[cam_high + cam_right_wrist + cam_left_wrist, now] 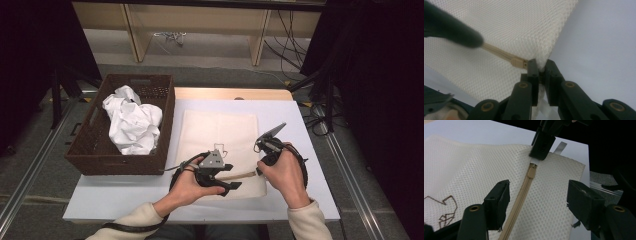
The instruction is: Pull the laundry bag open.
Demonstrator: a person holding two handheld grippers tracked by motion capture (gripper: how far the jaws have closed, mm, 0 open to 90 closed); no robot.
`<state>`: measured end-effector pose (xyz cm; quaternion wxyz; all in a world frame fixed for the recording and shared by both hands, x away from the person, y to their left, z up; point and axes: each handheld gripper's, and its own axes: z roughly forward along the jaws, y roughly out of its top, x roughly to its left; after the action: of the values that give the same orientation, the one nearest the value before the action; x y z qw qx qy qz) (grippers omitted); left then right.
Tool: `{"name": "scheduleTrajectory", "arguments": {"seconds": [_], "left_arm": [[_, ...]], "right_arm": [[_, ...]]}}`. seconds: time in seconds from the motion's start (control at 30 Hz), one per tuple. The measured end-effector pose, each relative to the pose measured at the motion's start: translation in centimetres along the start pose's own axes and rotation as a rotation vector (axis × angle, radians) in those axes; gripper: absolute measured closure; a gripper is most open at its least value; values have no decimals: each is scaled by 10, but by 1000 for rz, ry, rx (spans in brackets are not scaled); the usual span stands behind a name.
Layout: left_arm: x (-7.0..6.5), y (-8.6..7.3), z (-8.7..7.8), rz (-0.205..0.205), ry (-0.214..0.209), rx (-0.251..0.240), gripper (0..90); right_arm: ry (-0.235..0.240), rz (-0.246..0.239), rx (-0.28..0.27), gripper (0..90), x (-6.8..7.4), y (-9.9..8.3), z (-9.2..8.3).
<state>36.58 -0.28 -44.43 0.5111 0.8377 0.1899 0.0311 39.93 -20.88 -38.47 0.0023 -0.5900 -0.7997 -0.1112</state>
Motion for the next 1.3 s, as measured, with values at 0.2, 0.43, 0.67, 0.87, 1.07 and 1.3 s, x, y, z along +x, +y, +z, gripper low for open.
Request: {"name": "scheduleTrajectory", "arguments": {"seconds": [0.2,0.43,0.67,0.87,1.07,1.3], "left_arm": [[-2,3,12,5,-16,7,348],[-1,7,21,14,-25,17,344],[0,7,34,18,-32,38,334],[-2,10,41,10,-32,46,335],[-2,11,47,19,-32,58,367],[-3,13,52,15,-50,57,449]], "right_arm": [[-8,3,-3,846,2,-1,-1],[-13,-15,-22,846,0,-1,0],[-2,-4,-4,846,1,-1,0],[-20,9,3,846,3,-1,0],[-22,-17,5,846,2,-1,1],[-21,8,0,846,4,-1,1]]}}
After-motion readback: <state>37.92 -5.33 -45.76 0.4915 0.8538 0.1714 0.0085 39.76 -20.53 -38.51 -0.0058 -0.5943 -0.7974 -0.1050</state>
